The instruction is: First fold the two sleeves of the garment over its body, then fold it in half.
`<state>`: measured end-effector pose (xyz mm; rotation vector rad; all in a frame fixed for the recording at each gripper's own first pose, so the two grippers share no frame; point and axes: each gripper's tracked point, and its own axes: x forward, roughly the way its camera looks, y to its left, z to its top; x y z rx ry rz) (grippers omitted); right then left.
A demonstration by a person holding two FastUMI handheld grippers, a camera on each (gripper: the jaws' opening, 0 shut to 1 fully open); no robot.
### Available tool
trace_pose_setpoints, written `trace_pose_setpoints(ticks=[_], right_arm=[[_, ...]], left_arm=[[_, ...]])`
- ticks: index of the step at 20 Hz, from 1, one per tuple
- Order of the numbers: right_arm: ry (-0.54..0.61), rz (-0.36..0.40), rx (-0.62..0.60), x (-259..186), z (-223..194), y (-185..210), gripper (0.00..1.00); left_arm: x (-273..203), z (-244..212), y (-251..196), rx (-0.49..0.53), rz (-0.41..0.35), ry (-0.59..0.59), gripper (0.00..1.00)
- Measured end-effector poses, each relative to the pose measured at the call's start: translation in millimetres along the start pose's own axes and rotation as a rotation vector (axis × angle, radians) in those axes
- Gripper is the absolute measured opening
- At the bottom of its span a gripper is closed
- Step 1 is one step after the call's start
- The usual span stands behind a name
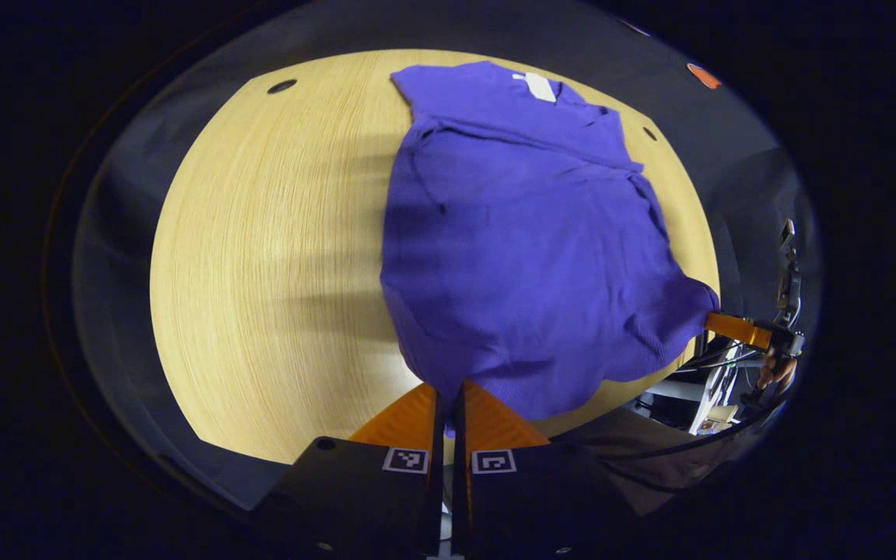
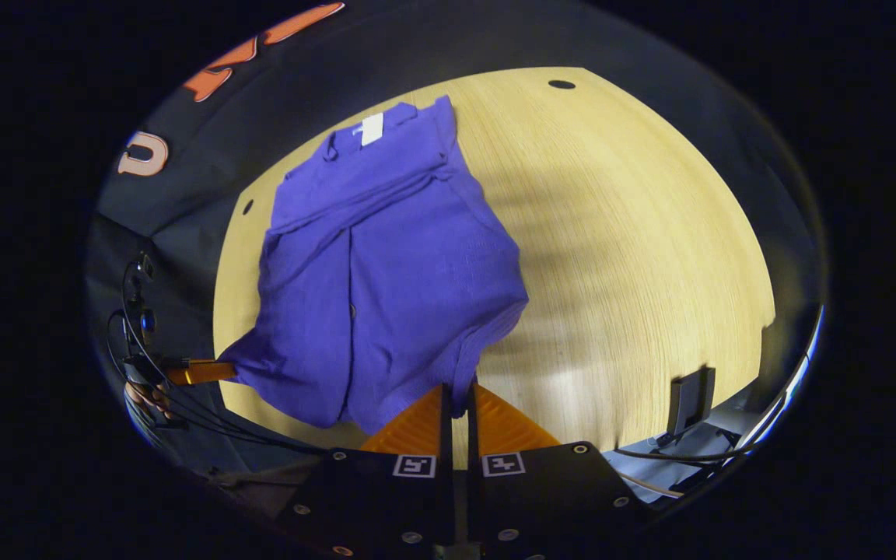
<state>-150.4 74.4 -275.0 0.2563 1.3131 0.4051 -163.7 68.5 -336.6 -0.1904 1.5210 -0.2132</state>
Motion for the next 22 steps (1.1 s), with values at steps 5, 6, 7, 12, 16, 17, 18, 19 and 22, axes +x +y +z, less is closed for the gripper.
trace_pose_setpoints(ticks=[5, 6, 7, 12, 16, 17, 18, 19, 22], right_arm=[[-0.072, 0.073, 0.007, -20.7, 47.1, 22.7, 0.07], [-0.086, 0.088, 0.006, -24.2, 55.9, 28.1, 0.07], [-0.101, 0.096, 0.006, -26.2, 67.0, 31.7, 0.07], [-0.187, 0.116, -0.028, -30.5, 126.8, 47.6, 0.02], [-0.142, 0.047, -0.080, -15.7, 127.8, 33.1, 0.02], [-0.117, 0.017, -0.114, -7.5, 121.7, 22.3, 0.02], [-0.076, -0.014, -0.139, 3.6, 111.5, 10.2, 0.02], [-0.031, -0.036, -0.116, 15.9, 99.9, 0.5, 0.02], [0.063, -0.026, -0.073, 46.5, 80.0, -10.2, 0.10]], left_arm=[[-27.7, 59.1, -16.1, 0.050, -0.012, -0.073, 0.06], [-31.9, 69.8, -18.8, 0.054, -0.016, -0.088, 0.06], [-37.3, 82.0, -21.9, 0.057, -0.020, -0.102, 0.06], [-51.6, 143.2, -38.6, 0.080, -0.039, -0.160, 0.06], [-63.2, 171.6, -50.9, 0.111, -0.047, -0.162, 0.06], [-63.6, 173.9, -54.1, 0.118, -0.054, -0.162, 0.06], [-62.3, 173.7, -56.0, 0.114, -0.062, -0.160, 0.06], [-61.0, 172.9, -55.0, 0.107, -0.068, -0.152, 0.06], [-56.4, 173.4, -41.2, 0.085, -0.049, -0.135, 0.06]])
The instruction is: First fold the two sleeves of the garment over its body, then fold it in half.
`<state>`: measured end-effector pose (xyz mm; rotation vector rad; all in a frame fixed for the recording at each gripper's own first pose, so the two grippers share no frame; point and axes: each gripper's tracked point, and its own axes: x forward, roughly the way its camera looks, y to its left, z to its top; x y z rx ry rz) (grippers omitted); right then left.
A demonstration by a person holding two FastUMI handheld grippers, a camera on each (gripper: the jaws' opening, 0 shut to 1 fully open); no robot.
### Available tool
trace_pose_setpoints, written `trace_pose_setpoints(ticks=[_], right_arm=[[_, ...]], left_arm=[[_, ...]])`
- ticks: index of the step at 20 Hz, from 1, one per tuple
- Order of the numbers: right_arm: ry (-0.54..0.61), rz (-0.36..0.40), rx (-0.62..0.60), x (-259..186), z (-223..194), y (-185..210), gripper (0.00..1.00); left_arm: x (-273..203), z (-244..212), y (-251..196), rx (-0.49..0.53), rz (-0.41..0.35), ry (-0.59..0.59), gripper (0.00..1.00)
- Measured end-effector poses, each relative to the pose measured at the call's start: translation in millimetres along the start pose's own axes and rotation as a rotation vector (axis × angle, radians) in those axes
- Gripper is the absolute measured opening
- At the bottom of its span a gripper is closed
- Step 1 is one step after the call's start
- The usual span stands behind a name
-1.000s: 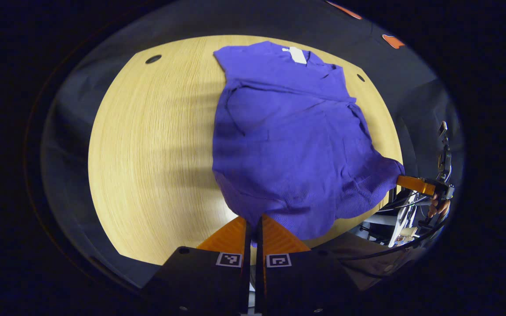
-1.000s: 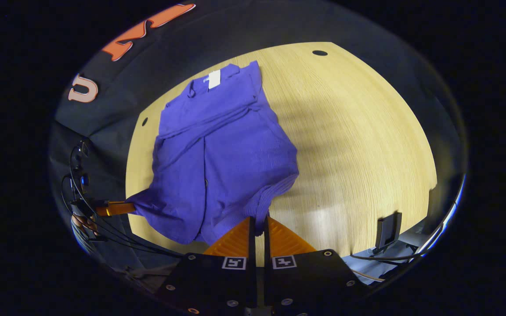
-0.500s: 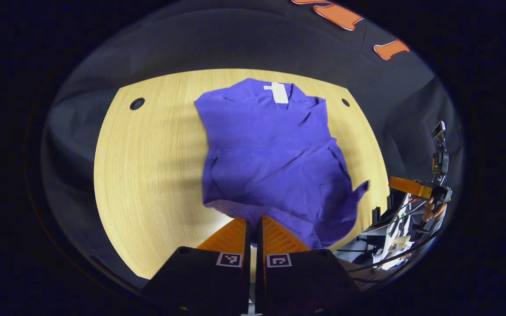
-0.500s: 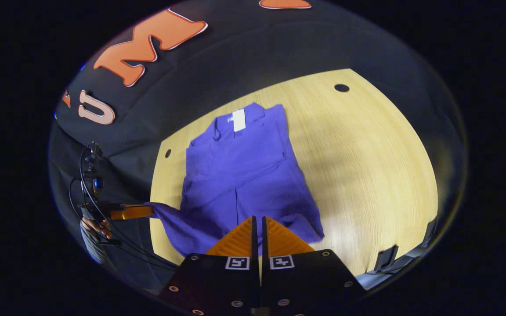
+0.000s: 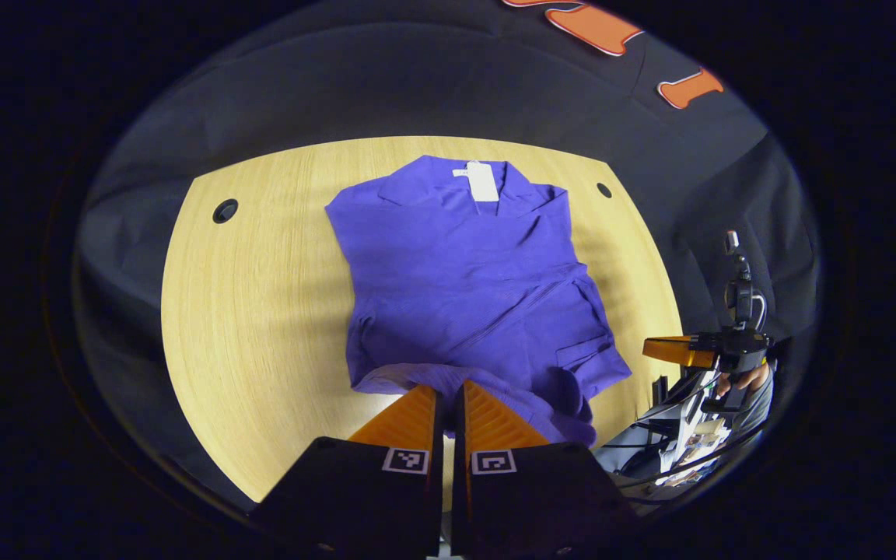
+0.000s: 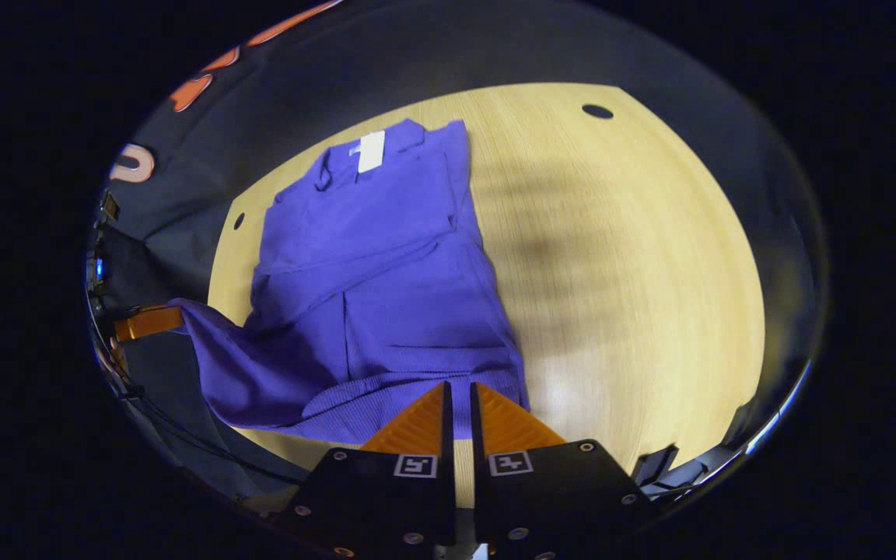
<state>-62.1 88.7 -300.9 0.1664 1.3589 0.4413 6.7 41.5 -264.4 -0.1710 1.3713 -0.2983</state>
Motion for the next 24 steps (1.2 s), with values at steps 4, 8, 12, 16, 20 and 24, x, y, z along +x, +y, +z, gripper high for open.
trace_pose_setpoints(ticks=[4, 8, 12, 16, 20, 24], right_arm=[[0.076, -0.048, -0.022, 29.8, -8.2, -16.4, 0.45], [0.153, -0.072, -0.039, 56.3, -17.1, -25.8, 0.52], [0.141, -0.102, -0.059, 69.4, -11.2, -34.2, 0.42], [0.145, -0.079, -0.025, 62.1, -13.0, -35.9, 0.02], [0.095, -0.054, -0.039, 43.8, -6.3, -27.9, 0.03], [0.007, -0.016, -0.025, 10.5, 15.1, -16.9, 0.03]], left_arm=[[3.6, 0.7, 1.9, -0.014, 0.006, 0.023, 0.06], [6.9, 1.2, 4.6, -0.021, 0.027, 0.036, 0.06], [9.2, 2.7, 7.2, -0.024, 0.043, 0.043, 0.06], [11.1, 4.0, 6.6, -0.025, 0.041, 0.043, 0.06], [10.4, 4.8, 7.4, -0.023, 0.033, 0.038, 0.06], [4.3, 4.5, 8.4, -0.023, 0.021, 0.028, 0.06]])
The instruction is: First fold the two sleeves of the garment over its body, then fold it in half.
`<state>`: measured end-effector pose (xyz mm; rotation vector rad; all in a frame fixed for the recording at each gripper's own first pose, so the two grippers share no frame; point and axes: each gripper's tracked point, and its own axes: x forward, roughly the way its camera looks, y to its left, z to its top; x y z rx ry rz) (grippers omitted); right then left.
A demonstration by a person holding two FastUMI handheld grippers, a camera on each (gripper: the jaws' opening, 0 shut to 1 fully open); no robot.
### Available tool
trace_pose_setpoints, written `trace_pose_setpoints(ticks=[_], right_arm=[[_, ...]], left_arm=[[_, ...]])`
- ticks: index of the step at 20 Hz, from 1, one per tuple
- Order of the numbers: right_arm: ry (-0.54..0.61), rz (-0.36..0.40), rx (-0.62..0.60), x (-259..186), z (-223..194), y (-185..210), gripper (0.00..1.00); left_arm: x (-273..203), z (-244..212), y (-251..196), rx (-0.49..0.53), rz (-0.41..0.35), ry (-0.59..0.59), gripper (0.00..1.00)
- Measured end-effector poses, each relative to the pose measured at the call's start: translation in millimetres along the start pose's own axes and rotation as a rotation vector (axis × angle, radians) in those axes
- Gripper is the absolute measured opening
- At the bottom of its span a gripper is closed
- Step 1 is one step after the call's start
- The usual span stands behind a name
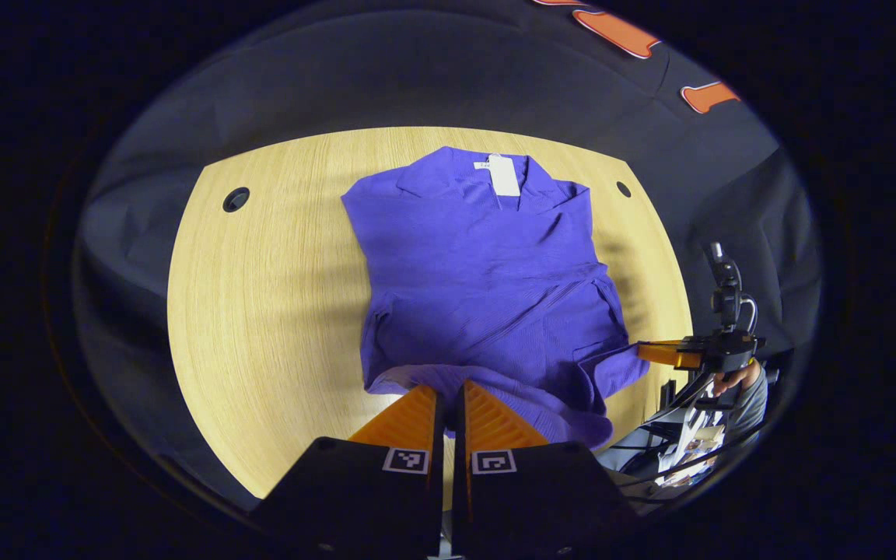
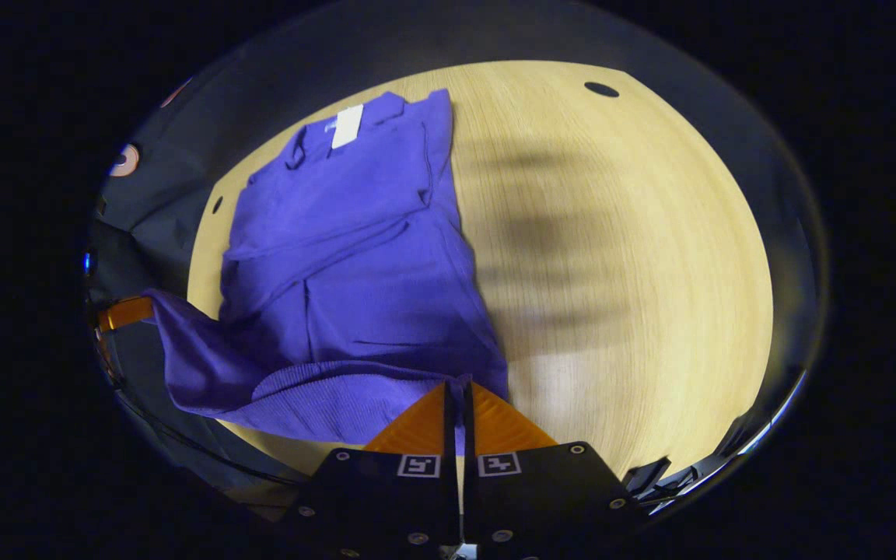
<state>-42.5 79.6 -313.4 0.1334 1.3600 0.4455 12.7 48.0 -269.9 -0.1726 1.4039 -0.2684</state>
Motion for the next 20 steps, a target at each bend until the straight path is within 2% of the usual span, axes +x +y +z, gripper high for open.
trace_pose_setpoints(ticks=[8, 14, 20], right_arm=[[-0.169, 0.025, -0.012, -61.5, 64.9, 21.1, 0.03], [-0.283, 0.017, -0.032, -81.1, 141.4, 31.4, 0.03], [-0.349, 0.041, -0.007, -82.2, 220.9, 39.9, 0.03]], left_arm=[[-20.6, 29.3, 4.9, 0.017, -0.007, -0.052, 0.06], [-25.4, 88.3, 24.0, 0.006, 0.006, -0.087, 0.06], [-6.7, 161.1, 44.9, 0.038, 0.042, -0.092, 0.06]])
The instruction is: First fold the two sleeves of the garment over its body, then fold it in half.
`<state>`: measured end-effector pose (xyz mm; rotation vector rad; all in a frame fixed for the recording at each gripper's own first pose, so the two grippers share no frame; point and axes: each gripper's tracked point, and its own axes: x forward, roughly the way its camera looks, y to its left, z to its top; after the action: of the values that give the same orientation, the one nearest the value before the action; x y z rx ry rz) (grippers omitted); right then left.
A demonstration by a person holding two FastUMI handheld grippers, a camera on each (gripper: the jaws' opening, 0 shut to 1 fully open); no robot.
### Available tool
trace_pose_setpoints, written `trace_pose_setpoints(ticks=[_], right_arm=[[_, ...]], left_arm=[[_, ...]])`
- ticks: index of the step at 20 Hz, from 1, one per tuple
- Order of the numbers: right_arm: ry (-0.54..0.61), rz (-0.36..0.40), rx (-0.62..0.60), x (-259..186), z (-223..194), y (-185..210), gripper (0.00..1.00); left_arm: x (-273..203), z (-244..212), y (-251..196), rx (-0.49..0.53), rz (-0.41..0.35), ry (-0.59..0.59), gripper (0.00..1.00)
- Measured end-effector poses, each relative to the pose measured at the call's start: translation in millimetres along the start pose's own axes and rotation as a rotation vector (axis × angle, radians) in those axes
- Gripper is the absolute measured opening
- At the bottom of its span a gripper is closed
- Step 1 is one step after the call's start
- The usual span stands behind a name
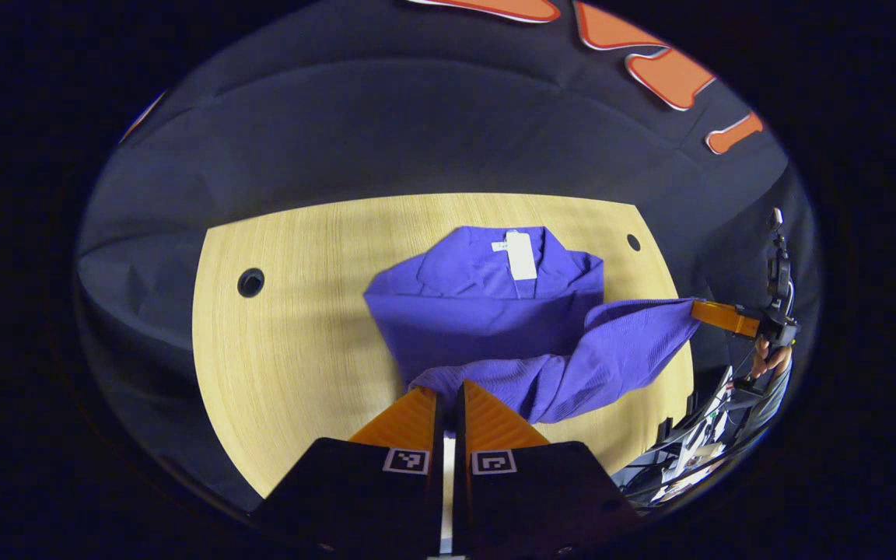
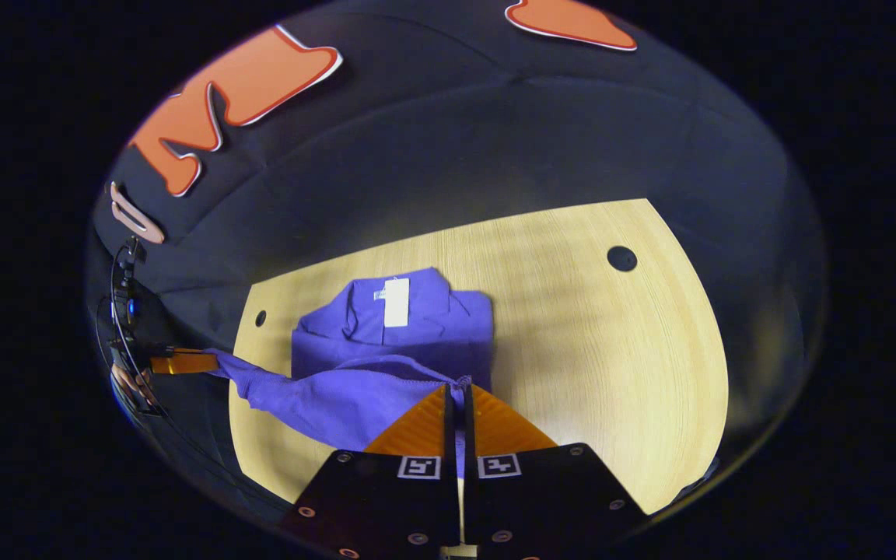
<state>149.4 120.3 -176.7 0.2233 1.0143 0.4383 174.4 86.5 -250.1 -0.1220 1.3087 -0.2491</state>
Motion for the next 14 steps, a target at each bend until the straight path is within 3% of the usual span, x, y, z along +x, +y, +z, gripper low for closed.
trace_pose_setpoints(ticks=[7, 10, 13, 14], right_arm=[[-0.030, -0.008, 0.002, 55.0, 65.6, -9.2, 0.03], [-0.046, -0.044, 0.026, 84.8, 75.2, -20.1, 0.03], [-0.072, -0.086, -0.013, 92.6, 75.6, -33.3, 0.16], [-0.089, -0.085, -0.020, 89.4, 78.8, -34.8, 0.28]], left_arm=[[49.5, 79.3, 40.2, 0.050, 0.107, -0.034, 0.06], [68.7, 96.7, 71.8, 0.056, 0.220, -0.087, 0.07], [69.1, 121.6, 76.2, 0.053, 0.254, -0.209, 0.39], [64.7, 127.8, 73.7, 0.052, 0.245, -0.243, 0.48]])
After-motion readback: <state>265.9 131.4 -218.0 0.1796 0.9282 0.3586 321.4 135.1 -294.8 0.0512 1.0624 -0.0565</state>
